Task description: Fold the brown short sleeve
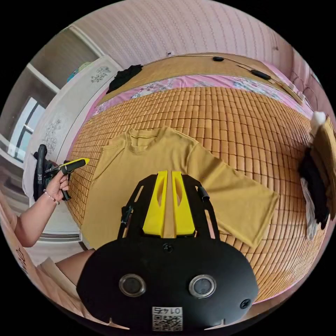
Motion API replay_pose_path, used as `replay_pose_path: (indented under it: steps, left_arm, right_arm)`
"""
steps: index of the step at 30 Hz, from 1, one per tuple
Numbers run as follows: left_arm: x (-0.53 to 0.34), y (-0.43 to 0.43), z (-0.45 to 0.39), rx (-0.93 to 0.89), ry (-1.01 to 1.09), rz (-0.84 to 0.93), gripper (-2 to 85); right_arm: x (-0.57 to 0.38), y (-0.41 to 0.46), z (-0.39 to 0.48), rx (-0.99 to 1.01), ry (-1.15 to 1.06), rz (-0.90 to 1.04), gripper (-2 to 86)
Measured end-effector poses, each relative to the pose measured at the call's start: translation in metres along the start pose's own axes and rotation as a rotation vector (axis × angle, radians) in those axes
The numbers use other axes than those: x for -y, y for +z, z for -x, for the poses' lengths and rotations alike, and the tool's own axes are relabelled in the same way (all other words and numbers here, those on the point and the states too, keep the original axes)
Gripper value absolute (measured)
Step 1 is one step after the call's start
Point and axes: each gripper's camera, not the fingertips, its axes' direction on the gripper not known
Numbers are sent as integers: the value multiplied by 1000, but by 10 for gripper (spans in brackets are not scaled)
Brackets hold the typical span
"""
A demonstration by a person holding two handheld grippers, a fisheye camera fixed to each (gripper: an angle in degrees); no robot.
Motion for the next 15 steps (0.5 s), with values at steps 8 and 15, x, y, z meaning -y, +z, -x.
replay_pose_path:
  steps: [8,15]
  left_arm:
    - [-25,-6,42,-62,30,-30,52]
    - [0,4,75,-111,13,-61,58]
  right_arm:
    - [137,102,155,110,-277,135,67]
    - [187,157,201,-48,-294,271,59]
